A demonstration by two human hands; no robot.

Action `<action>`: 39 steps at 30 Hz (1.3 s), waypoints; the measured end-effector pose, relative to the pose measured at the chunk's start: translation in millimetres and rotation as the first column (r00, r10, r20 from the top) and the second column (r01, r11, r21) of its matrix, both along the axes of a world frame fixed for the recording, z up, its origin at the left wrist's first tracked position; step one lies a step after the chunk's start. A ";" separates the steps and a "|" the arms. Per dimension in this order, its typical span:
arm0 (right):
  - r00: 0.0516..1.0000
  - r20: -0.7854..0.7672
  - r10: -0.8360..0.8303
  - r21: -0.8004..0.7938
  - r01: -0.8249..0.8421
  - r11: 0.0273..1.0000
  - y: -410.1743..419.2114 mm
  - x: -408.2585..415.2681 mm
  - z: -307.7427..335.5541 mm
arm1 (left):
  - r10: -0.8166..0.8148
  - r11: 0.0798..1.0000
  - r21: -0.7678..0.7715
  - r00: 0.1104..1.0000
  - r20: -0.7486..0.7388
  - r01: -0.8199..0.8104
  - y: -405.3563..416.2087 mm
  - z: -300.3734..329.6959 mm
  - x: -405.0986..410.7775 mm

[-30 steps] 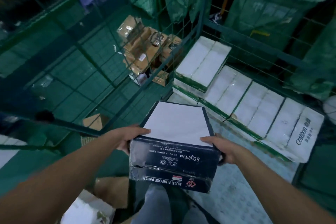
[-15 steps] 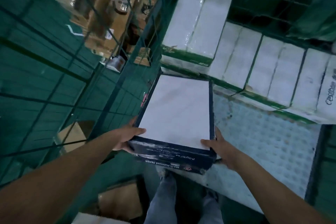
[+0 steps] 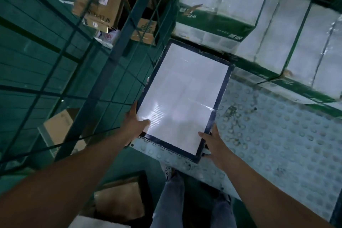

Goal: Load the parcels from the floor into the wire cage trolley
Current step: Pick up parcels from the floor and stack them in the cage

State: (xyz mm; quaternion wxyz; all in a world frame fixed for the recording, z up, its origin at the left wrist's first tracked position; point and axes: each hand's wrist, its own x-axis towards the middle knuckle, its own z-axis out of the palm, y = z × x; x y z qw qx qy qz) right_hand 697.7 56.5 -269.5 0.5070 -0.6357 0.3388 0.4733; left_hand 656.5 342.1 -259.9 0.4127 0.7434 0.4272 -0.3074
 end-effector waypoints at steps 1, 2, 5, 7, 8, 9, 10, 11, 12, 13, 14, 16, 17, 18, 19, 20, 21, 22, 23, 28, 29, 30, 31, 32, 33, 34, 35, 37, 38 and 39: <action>1.000 0.026 0.000 -0.011 0.000 1.000 3.4 2.7 -5.7 | -0.006 1.000 0.005 1.000 -0.007 0.006 1.4 -5.7 -0.6; 0.999 0.052 0.004 -0.025 -0.002 1.000 7.4 6.4 -10.5 | -0.008 1.000 -0.001 1.000 -0.004 0.008 3.5 -10.7 -0.6; 0.997 0.072 -0.030 -0.044 0.033 0.998 14.6 20.1 -17.0 | 0.000 0.999 -0.032 1.000 0.028 0.001 5.8 -21.8 3.8; 0.997 0.044 -0.067 -0.020 0.068 0.997 17.3 24.1 -17.6 | 0.007 0.999 -0.033 1.000 0.025 -0.007 4.3 -27.3 5.5; 0.997 0.037 -0.069 -0.015 0.069 0.997 17.1 24.2 -19.4 | 0.005 1.000 -0.025 1.000 0.027 -0.004 2.3 -30.2 5.0; 0.997 0.032 -0.066 -0.009 0.066 0.998 16.1 23.8 -20.6 | -0.004 1.000 -0.011 1.000 0.031 0.005 0.3 -32.2 3.3; 0.997 0.036 -0.062 -0.003 0.062 0.998 14.5 23.4 -22.9 | -0.012 1.000 0.008 0.999 0.041 0.011 -2.7 -34.5 0.8; 0.997 0.044 -0.061 0.004 0.061 0.998 12.6 22.4 -24.3 | -0.020 1.000 0.023 0.999 0.049 0.019 -5.3 -35.8 -2.4; 0.997 0.052 -0.062 0.017 0.061 0.998 11.6 22.1 -24.3 | -0.033 0.999 0.030 0.998 0.053 0.032 -7.8 -36.6 -5.9; 0.996 0.060 -0.069 0.039 0.066 0.997 10.6 22.0 -22.1 | -0.050 0.999 0.022 0.998 0.049 0.049 -9.7 -36.4 -9.3; 0.995 0.070 -0.068 0.062 0.063 0.996 10.6 22.3 -19.9 | -0.069 0.998 0.004 0.997 0.040 0.069 -10.9 -36.1 -11.5; 0.995 0.088 -0.044 0.085 0.037 0.996 12.4 22.9 -10.4 | -0.099 0.994 -0.038 0.995 0.030 0.100 -11.9 -30.7 -14.2; 0.995 0.096 -0.024 0.075 0.017 0.997 14.4 23.2 -5.0 | -0.104 0.992 -0.061 0.994 0.032 0.106 -12.1 -27.0 -13.9; 0.994 0.110 0.007 0.055 -0.013 0.998 15.7 25.2 4.3 | -0.103 0.991 -0.085 0.994 0.045 0.106 -13.5 -18.2 -11.4; 0.991 0.126 0.045 0.036 -0.049 0.998 17.2 27.9 14.7 | -0.098 0.988 -0.109 0.993 0.066 0.105 -15.4 -7.9 -7.7; 0.987 0.141 0.083 0.030 -0.088 0.996 18.7 31.4 27.4 | -0.093 0.986 -0.127 0.992 0.089 0.104 -17.8 6.4 -3.3; 0.981 0.157 0.113 0.031 -0.119 0.992 20.8 35.9 43.0 | -0.087 0.986 -0.133 0.990 0.112 0.102 -20.1 22.3 0.3; 0.974 0.176 0.141 0.033 -0.149 0.988 24.1 40.2 61.4 | -0.085 0.986 -0.129 0.987 0.133 0.102 -22.1 42.9 3.7; 0.967 0.192 0.168 0.039 -0.179 0.983 28.1 45.1 83.3 | -0.077 0.987 -0.126 0.986 0.148 0.096 -23.5 65.4 5.6; 0.922 0.257 0.288 0.069 -0.315 0.947 44.9 53.9 185.5 | 0.015 0.993 -0.117 0.975 0.222 0.011 -36.5 163.6 -7.1; 0.910 0.274 0.312 0.083 -0.345 0.935 46.6 51.1 211.9 | 0.036 0.994 -0.109 0.972 0.232 -0.011 -40.5 186.8 -15.4; 0.901 0.282 0.330 0.096 -0.369 0.924 46.4 47.3 234.4 | 0.048 0.995 -0.102 0.971 0.234 -0.025 -45.4 209.1 -23.4; 0.886 0.301 0.353 0.106 -0.399 0.911 46.5 43.2 259.1 | 0.059 0.996 -0.085 0.968 0.245 -0.039 -50.0 232.7 -31.1; 0.868 0.325 0.376 0.121 -0.433 0.893 46.2 40.5 281.4 | 0.060 0.997 -0.064 0.964 0.258 -0.045 -53.5 258.5 -37.8; 0.850 0.338 0.404 0.136 -0.469 0.873 44.7 34.6 309.5 | 0.088 0.996 -0.050 0.958 0.273 -0.077 -57.9 284.0 -49.1; 0.833 0.347 0.431 0.143 -0.502 0.853 43.4 27.8 332.3 | 0.115 0.993 -0.038 0.949 0.294 -0.109 -63.0 308.3 -60.7; 0.808 0.360 0.466 0.149 -0.543 0.826 43.1 19.8 358.2 | 0.141 0.990 -0.027 0.938 0.318 -0.140 -66.8 333.7 -74.7; 0.756 0.388 0.527 0.152 -0.616 0.773 42.8 6.6 391.0 | 0.175 0.983 -0.008 0.919 0.352 -0.184 -76.7 372.8 -97.2; 0.726 0.406 0.556 0.156 -0.654 0.740 43.6 -2.9 409.7 | 0.203 0.975 0.012 0.907 0.369 -0.223 -82.4 391.3 -112.2; 0.696 0.423 0.581 0.159 -0.688 0.708 47.3 -14.1 427.3 | 0.241 0.962 0.025 0.890 0.388 -0.271 -86.7 408.3 -127.2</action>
